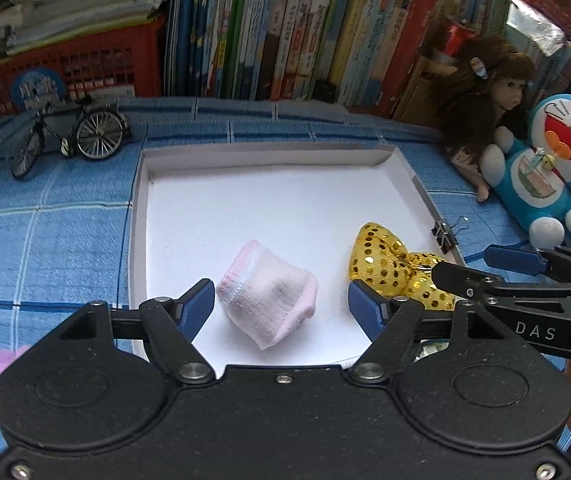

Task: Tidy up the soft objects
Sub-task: 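Open both tools to drop the sock and bow into the tray, then grasp the green scrunchie with the left tool while the right tool grasps the white plush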

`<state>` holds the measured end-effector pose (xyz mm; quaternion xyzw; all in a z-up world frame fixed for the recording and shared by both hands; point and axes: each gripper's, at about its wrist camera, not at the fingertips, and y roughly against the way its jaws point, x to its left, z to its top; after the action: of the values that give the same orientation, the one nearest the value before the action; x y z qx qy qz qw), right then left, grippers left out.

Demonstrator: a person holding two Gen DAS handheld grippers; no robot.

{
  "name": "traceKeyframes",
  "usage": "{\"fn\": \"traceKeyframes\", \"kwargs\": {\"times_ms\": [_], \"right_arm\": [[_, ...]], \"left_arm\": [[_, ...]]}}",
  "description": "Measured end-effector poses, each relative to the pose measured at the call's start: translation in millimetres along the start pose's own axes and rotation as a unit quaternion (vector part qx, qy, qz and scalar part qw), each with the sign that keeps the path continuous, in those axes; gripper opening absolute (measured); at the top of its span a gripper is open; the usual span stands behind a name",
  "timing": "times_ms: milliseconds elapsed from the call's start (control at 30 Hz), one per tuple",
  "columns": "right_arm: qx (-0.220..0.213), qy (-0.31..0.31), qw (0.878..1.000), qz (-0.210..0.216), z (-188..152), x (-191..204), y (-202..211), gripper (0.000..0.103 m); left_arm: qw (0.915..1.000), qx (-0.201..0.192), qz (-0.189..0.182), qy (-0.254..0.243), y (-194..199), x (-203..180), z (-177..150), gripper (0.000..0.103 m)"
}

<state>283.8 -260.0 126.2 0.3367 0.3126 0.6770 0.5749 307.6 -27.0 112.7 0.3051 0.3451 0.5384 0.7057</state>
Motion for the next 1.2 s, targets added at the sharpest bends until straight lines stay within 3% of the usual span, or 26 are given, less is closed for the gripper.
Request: {"fn": "traceKeyframes", "kwargs": {"times_ms": [567,900,1200], "right_arm": [[-0.075,0.033,0.996,0.040,-33.5,12.0,69.9,0.081],[-0.142,0.073,0.985,0.061,-76.1,33.2,111.9,0.082],[-0.185,0.102,0.975,0.065,-124.2,47.9,125.0,0.084]], "left_arm": [[0.9943,-0.097,-0.007,-0.043,80.9,-12.0,-46.7,0.077],[0.9874,-0.149,-0.023,-0.046,119.9,-4.1,-97.7,0.077],[0.9769,-0.207,-0.026,-0.048,143.7,13.1,-150.9,0.081]]}}
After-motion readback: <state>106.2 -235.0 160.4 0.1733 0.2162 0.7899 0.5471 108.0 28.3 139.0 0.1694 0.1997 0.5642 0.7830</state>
